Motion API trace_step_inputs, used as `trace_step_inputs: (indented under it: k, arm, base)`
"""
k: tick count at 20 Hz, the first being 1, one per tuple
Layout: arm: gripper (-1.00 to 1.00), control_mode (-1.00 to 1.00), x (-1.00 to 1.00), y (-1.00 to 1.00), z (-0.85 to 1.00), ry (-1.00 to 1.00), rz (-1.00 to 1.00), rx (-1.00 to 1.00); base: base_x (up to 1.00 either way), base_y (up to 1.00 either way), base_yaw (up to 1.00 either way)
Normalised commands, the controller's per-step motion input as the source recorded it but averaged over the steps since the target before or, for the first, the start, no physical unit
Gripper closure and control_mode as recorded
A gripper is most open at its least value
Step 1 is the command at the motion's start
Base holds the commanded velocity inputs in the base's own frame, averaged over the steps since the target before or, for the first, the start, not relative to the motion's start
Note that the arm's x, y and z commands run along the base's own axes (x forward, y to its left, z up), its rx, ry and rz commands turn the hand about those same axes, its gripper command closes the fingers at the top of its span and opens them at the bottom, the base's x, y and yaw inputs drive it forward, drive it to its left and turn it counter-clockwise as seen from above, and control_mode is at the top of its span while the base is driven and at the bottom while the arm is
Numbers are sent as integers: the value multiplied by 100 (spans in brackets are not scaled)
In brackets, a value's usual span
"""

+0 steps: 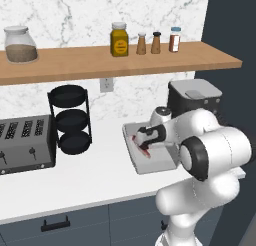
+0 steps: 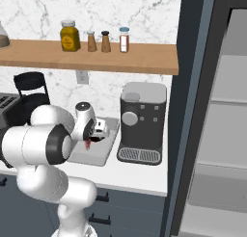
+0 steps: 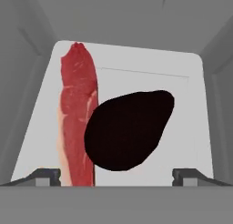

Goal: Place one avocado and one steak in each tupperware on the nearby counter, to pack two identical lunches.

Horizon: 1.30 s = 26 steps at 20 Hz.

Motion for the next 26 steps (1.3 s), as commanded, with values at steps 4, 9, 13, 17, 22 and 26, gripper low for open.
trace_step_inputs:
  k: [4, 9, 13, 17, 22, 26]
  arm:
    - [-100, -100, -67, 19, 72, -10, 0, -3]
    - [-100, -100, -79, 42, 73, -21, 0, -11]
    - [-100, -100, -81, 56, 62, -29, 0, -15]
    - [-100, -100, -79, 53, 61, -33, 0, -9]
    - [-100, -100, -84, 56, 60, -36, 0, -4]
    - [-100, -100, -79, 52, 55, -42, 0, -1]
  base:
    - [0, 0, 0]
    - [0, 0, 0]
    - [0, 0, 0]
    - [0, 0, 0]
    - [0, 0, 0]
    - [0, 0, 0]
